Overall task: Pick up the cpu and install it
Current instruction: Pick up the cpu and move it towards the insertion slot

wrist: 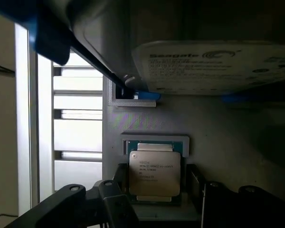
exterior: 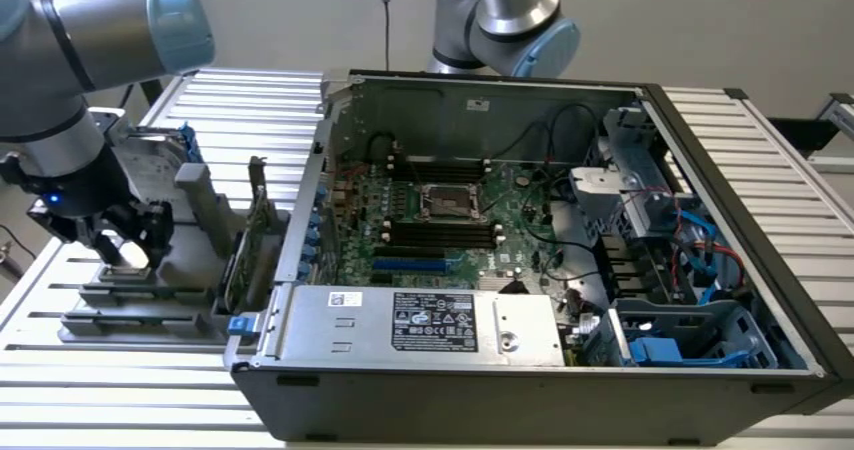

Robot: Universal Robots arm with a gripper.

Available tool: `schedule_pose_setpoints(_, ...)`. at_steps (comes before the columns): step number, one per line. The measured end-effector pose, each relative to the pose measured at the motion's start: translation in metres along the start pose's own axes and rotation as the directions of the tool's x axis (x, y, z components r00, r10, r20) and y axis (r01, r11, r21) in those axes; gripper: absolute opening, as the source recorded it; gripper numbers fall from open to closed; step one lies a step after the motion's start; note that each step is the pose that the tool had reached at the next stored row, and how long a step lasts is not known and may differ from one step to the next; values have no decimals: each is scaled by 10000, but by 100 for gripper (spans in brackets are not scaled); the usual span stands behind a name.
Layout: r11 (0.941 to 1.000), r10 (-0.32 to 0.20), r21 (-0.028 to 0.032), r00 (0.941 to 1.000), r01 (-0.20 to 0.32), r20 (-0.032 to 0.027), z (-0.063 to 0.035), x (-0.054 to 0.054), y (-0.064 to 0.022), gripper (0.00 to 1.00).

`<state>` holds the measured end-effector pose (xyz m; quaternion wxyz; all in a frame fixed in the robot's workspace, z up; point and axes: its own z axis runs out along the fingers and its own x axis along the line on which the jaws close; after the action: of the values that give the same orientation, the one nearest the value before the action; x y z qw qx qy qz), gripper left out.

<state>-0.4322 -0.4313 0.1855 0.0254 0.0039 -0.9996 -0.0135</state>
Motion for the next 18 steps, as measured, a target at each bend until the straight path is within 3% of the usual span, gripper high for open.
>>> schedule_pose_setpoints(18, 10000, 0, 6, 10000, 0, -1, 12, 22, 7, 61)
